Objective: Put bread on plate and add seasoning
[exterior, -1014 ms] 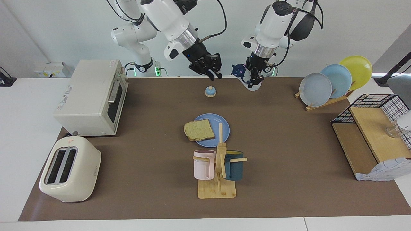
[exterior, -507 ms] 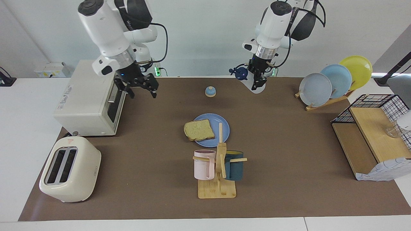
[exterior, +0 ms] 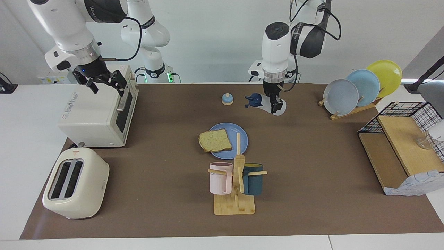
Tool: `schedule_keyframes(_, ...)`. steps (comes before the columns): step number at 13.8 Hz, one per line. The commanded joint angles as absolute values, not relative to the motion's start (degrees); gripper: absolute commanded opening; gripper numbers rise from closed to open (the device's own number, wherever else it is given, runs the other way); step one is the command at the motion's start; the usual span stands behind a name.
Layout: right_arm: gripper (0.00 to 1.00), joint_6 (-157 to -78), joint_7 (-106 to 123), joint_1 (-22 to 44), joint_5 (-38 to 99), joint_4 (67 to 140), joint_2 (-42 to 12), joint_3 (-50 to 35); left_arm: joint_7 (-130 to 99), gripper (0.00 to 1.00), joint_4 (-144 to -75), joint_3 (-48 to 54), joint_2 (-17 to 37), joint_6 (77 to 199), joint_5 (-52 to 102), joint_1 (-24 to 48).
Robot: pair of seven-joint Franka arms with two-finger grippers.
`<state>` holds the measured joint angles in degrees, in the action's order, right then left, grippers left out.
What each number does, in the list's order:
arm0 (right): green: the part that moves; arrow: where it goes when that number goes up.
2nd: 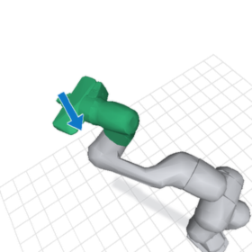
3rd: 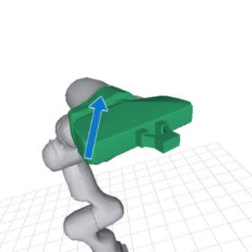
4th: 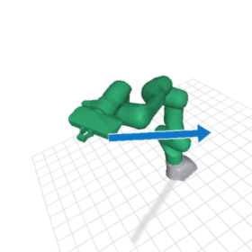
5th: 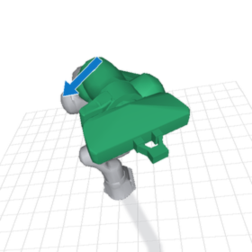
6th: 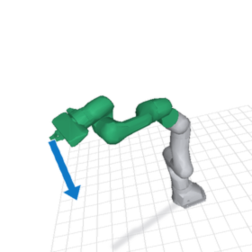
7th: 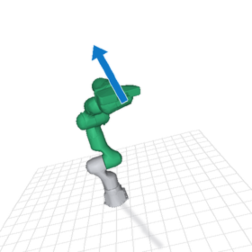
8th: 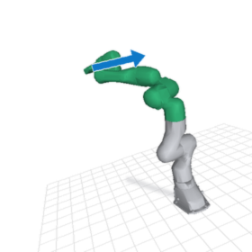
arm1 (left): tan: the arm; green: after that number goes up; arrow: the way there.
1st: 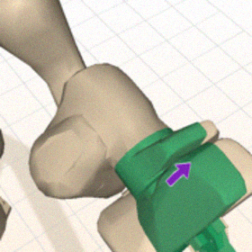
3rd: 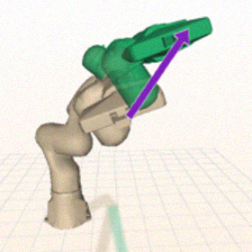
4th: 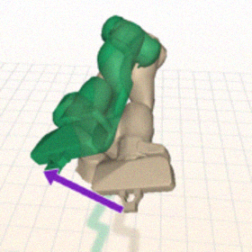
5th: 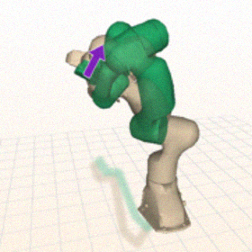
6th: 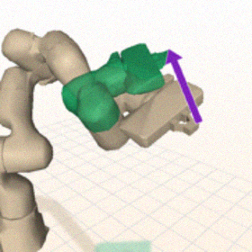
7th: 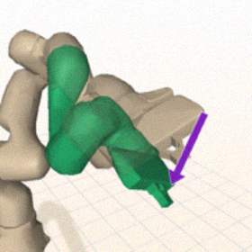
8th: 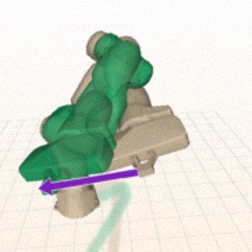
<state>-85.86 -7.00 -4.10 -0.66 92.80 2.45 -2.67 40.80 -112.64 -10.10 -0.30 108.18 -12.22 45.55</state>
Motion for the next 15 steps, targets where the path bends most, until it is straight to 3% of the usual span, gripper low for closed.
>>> schedule_keyframes(1, 1.0, -82.8, -5.5, -1.7, -1.8, 90.8, 2.2, -1.3, 35.0, 0.0, -107.4, -10.2, 5.3, 103.7, -17.2, 48.9)
schedule_keyframes(8, 1.0, -83.9, -5.1, -1.7, -1.8, 91.6, 3.0, -0.7, 29.5, 0.0, -97.2, -10.4, 20.3, 90.5, -28.0, 58.1)
schedule_keyframes(15, 1.0, -82.6, -3.6, -1.5, -1.2, 90.3, 1.4, -0.6, 28.3, 0.0, -94.7, -10.5, 25.3, 82.5, -34.0, 61.5)
